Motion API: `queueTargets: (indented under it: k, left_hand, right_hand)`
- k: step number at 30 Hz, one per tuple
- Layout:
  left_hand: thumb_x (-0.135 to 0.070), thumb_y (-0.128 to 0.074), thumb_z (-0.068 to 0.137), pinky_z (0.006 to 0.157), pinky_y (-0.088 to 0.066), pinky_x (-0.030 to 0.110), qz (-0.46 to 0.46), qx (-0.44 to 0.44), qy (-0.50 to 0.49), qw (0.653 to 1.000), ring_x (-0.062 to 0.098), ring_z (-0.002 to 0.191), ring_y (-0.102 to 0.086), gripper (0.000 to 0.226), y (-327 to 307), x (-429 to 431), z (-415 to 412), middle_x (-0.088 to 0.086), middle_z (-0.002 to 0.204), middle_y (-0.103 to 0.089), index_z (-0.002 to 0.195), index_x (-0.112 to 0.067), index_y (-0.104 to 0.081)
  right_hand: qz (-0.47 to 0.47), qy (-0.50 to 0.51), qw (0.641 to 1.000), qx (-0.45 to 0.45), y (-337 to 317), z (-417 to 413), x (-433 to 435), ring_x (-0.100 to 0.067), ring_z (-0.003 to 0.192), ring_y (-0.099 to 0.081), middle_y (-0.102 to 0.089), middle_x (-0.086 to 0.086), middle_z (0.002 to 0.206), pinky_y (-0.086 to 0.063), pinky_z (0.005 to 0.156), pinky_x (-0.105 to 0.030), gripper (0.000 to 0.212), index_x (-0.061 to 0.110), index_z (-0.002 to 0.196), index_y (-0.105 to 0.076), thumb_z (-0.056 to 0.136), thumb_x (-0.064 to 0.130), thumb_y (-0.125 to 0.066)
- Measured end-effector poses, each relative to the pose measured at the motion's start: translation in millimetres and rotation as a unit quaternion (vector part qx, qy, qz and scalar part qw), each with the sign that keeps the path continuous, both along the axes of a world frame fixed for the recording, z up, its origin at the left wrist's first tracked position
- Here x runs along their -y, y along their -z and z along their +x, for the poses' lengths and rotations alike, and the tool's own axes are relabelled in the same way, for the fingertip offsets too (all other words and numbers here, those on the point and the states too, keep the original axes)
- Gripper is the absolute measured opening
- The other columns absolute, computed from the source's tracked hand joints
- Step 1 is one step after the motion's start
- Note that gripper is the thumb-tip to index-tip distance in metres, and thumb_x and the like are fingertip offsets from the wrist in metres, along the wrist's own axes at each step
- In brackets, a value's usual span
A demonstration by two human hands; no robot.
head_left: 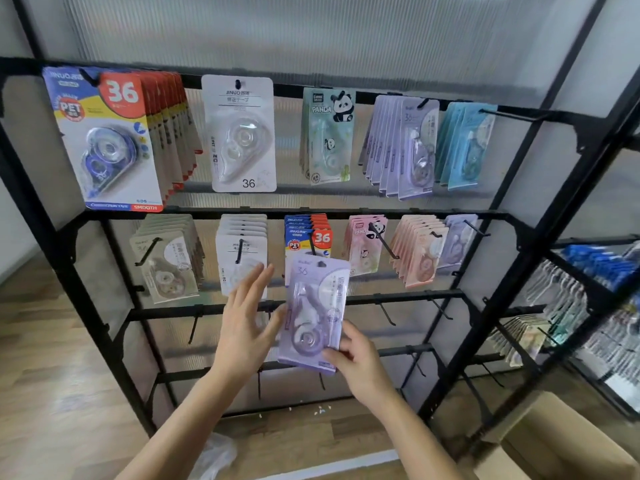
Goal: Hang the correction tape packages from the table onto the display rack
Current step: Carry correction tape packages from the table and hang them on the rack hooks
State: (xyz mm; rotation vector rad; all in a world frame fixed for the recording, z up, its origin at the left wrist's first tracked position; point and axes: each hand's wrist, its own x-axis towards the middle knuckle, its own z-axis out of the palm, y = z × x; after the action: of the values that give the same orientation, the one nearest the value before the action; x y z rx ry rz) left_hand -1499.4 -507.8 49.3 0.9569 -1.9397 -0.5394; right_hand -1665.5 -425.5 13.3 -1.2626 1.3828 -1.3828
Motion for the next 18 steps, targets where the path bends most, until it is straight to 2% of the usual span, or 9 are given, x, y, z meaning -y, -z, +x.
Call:
queueTargets:
  k: [4, 7, 9, 13, 15, 18]
  left_hand:
    - [-0.017, -0.063, 0.09, 0.108, -0.025, 0.032, -0.013, 0.034, 0.017, 0.999, 0.022, 0.135, -0.034, 0.054, -2.4, 3.9, -15.1, 0.004, 0.146, -0.038, 0.14, -0.018, -0.042]
    - [-0.011, -0.065, 0.088, 0.108, -0.03, 0.039, -0.014, 0.048, 0.039, 0.998, 0.024, 0.134, -0.035, 0.058, -8.9, 9.6, -35.4, 0.005, 0.147, -0.037, 0.14, -0.019, -0.041]
    - [-0.008, -0.065, 0.087, 0.106, -0.035, 0.044, -0.022, 0.048, 0.039, 0.998, 0.027, 0.133, -0.038, 0.057, -14.6, 16.3, -52.4, 0.007, 0.145, -0.04, 0.139, -0.015, -0.044]
    - [-0.01, -0.062, 0.089, 0.107, -0.03, 0.041, -0.026, 0.061, 0.026, 0.997, 0.029, 0.132, -0.038, 0.052, -27.1, 32.5, -90.5, 0.008, 0.145, -0.041, 0.139, -0.013, -0.045]
    - [-0.012, -0.06, 0.09, 0.106, -0.027, 0.04, -0.029, 0.078, 0.011, 0.996, 0.029, 0.133, -0.037, 0.051, -33.2, 41.2, -106.6, 0.007, 0.145, -0.04, 0.139, -0.014, -0.045]
    - [-0.016, -0.06, 0.09, 0.107, -0.027, 0.044, -0.041, 0.104, -0.026, 0.993, 0.031, 0.133, -0.036, 0.052, -40.6, 56.9, -131.3, 0.008, 0.146, -0.04, 0.14, -0.014, -0.045]
  right_hand:
    - [-0.033, 0.072, 0.997, -0.008, -13.2, -42.8, -10.5, -0.005, 0.094, -0.067, -0.073, 0.011, 0.098, -0.048, 0.074, -0.014, 0.04, 0.02, 0.118, -0.054, 0.09, -0.009, -0.054]
    - [-0.061, 0.112, 0.992, -0.01, -30.1, -73.3, -11.3, -0.001, 0.09, -0.067, -0.073, 0.016, 0.095, -0.048, 0.073, -0.012, 0.043, 0.024, 0.116, -0.053, 0.089, -0.01, -0.053]
    - [-0.082, 0.126, 0.989, -0.008, -44.4, -92.3, -8.5, -0.001, 0.088, -0.067, -0.073, 0.014, 0.093, -0.048, 0.072, -0.012, 0.044, 0.026, 0.115, -0.052, 0.09, -0.01, -0.052]
    - [-0.126, 0.151, 0.98, -0.017, -74.0, -125.6, 4.1, 0.0, 0.086, -0.066, -0.069, 0.003, 0.101, -0.05, 0.073, -0.014, 0.042, 0.024, 0.11, -0.053, 0.089, -0.012, -0.052]
    - [-0.139, 0.15, 0.979, -0.024, -86.3, -137.2, 11.5, 0.0, 0.083, -0.066, -0.069, 0.006, 0.098, -0.051, 0.07, -0.015, 0.04, 0.021, 0.112, -0.054, 0.089, -0.012, -0.052]
    - [-0.149, 0.137, 0.978, -0.038, -97.9, -158.0, 21.6, -0.002, 0.083, -0.067, -0.07, 0.003, 0.097, -0.054, 0.069, -0.019, 0.045, 0.031, 0.109, -0.053, 0.09, -0.01, -0.053]
